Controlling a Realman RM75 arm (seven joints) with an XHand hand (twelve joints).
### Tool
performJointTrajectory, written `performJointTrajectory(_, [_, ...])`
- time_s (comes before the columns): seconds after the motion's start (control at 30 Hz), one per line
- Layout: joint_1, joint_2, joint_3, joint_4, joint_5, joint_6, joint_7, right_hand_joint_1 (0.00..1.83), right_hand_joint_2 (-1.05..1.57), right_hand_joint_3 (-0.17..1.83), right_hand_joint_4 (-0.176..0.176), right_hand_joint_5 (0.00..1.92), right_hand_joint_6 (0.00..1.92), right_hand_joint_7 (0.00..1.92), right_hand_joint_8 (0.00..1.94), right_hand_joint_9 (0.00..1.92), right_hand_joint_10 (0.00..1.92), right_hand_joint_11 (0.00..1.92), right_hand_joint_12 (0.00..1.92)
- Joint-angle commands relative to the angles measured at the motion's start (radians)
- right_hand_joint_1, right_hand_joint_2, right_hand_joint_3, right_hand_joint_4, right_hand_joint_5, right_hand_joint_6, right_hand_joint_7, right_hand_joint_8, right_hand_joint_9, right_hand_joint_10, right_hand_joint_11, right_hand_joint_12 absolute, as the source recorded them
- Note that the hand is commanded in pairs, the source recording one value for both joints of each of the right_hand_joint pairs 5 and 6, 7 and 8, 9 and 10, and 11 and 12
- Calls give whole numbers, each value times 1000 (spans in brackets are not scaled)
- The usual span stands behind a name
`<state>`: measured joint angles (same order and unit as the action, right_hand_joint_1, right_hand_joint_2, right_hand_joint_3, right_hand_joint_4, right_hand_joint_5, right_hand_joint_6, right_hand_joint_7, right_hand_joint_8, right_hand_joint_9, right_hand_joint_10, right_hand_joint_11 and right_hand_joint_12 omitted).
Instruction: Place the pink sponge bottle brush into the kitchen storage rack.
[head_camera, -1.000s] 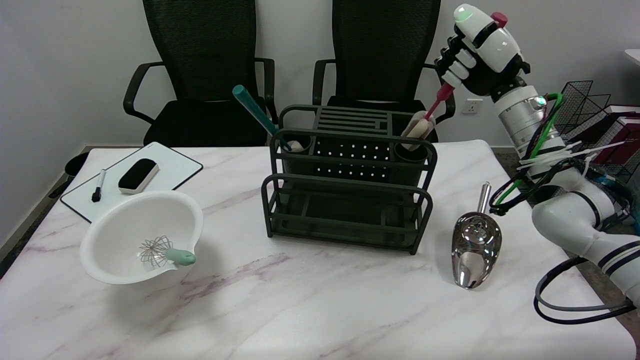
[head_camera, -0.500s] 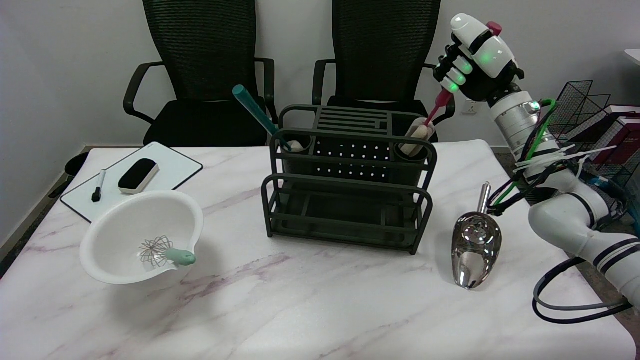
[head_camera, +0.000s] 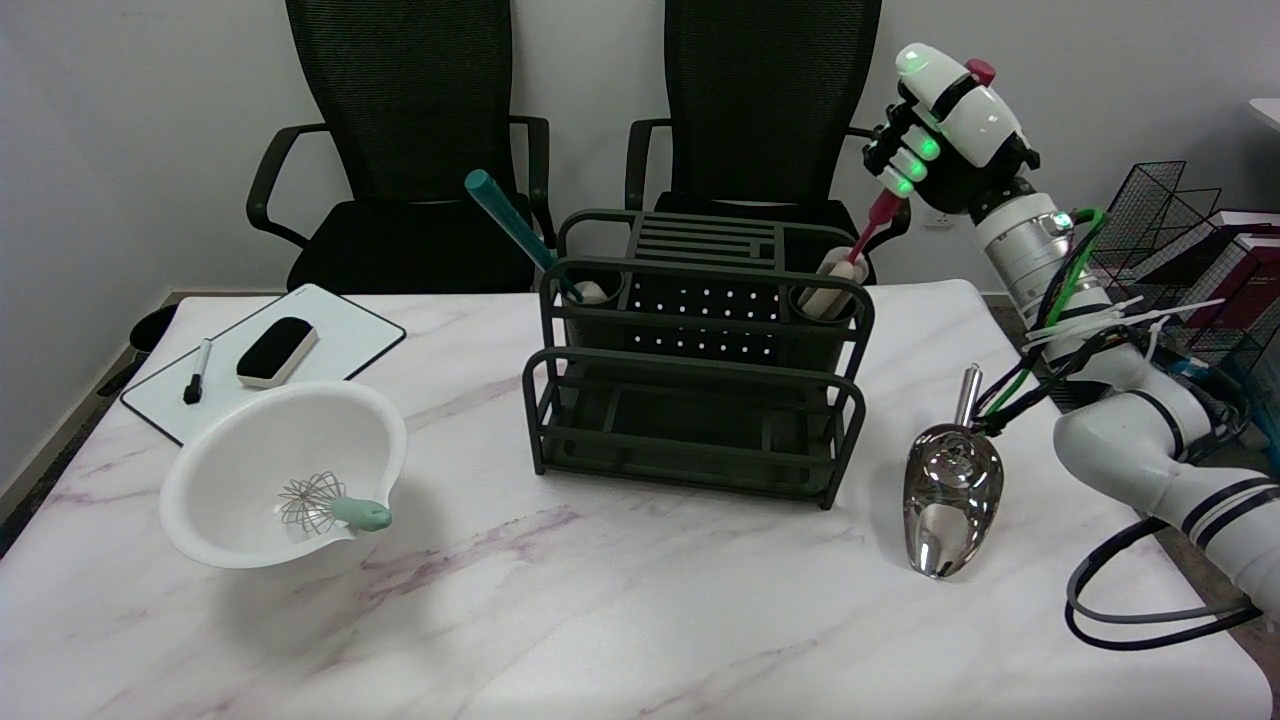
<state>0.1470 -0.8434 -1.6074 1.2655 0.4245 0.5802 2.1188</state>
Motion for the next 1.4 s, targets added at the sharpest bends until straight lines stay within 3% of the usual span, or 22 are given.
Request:
performJointTrajectory(0.03, [35,-4,-39,-45,5,2,0,889,1571,601,0,1920,1920,1920,1920,1920,1920,1920,1920])
performJointTrajectory(0.83, [43,-38,-80,-131,6,75,0,899,1571,572,0,1920,1920,1920,1920,1920,1920,1914,1914])
performJointTrajectory(0.93, [42,-39,-83,-131,6,84,0,861,1571,549,0,1914,1914,1908,1908,1894,1894,1800,1800])
performJointTrajectory(1.03, [39,-39,-89,-132,6,85,0,825,1571,537,0,1758,1758,1816,1816,1799,1799,1665,1665])
performJointTrajectory(1.4, [37,-39,-109,-131,27,94,0,842,1485,555,0,1686,1686,1722,1722,1698,1698,1540,1540])
